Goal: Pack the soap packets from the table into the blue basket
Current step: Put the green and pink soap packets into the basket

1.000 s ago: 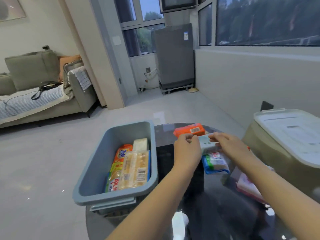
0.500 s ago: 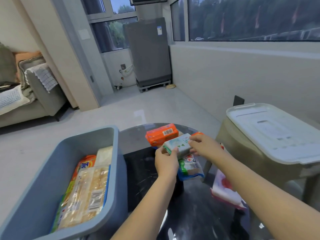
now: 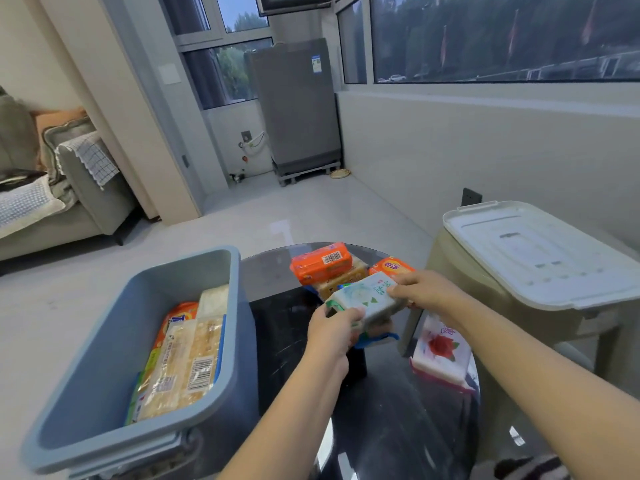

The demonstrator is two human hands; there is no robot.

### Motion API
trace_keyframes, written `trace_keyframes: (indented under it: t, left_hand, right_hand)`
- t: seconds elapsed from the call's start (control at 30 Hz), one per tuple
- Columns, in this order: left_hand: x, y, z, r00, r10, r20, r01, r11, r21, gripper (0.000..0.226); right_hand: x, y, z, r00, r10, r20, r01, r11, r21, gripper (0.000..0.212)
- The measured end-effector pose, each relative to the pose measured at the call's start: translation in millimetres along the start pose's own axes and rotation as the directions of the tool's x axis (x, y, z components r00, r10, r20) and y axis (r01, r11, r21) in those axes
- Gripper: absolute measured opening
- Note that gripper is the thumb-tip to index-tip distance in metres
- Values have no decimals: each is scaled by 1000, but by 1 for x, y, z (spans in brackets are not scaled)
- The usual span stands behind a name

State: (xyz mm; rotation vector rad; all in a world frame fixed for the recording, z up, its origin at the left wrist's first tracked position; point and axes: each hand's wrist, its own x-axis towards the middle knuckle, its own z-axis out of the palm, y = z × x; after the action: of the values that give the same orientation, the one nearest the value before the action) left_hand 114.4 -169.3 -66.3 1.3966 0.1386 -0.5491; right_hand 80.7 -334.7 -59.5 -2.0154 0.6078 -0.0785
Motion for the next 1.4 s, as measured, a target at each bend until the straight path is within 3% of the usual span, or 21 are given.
trace_keyframes:
  t: [0.1, 0.23, 0.43, 0.57, 0.7, 0.83, 0.87, 1.0, 1.13, 1.23, 1.4]
  left_hand:
    - [-22, -2, 8, 994, 1, 107, 2, 1000, -26, 42]
    - [-46, -14, 31, 983, -3, 183, 19, 996, -88, 35]
    - [-54, -43, 55, 985, -104, 141, 107, 994, -15, 9]
    - [-61, -54, 63, 986, -141, 91, 135, 988, 68, 32]
    - [-58, -61, 68, 987, -158, -2, 157, 979, 129, 42]
    - [-56, -61, 66, 983, -178, -44, 182, 976, 117, 69]
    - [-56, -60, 65, 980, -197, 6, 196, 977, 87, 67]
    - [-52, -51, 59, 955, -261, 140, 262, 965, 9, 20]
    - [-54, -38, 47, 915, -324, 243, 343, 939, -40, 25]
    - [-60, -27, 33, 890, -356, 286, 384, 922, -48, 6]
    - [-69, 1, 6, 910, -294, 294, 320, 946, -43, 6]
  right_hand:
    - [-14, 4, -15, 999, -44, 12, 41, 984, 172, 9]
    - [-31, 13, -41, 998, -46, 49, 30, 956, 291, 12]
    - [-39, 21, -64, 995, -2, 99, -10, 992, 128, 21]
    - [-38, 29, -65, 993, 16, 113, -12, 999, -30, 24]
    - [-36, 32, -66, 993, 38, 114, -21, 990, -140, 23]
    - [-35, 35, -65, 980, 146, 138, -127, 983, -136, 24]
    - [-35, 35, -64, 975, 167, 147, -152, 983, -105, 23]
    - [-36, 34, -57, 969, 187, 160, -195, 980, 36, 21]
    - [-40, 30, -51, 977, 129, 167, -154, 977, 147, 21]
    - [-43, 22, -46, 977, 72, 200, -115, 971, 209, 24]
    - [-49, -3, -36, 980, -44, 192, -11, 961, 277, 29]
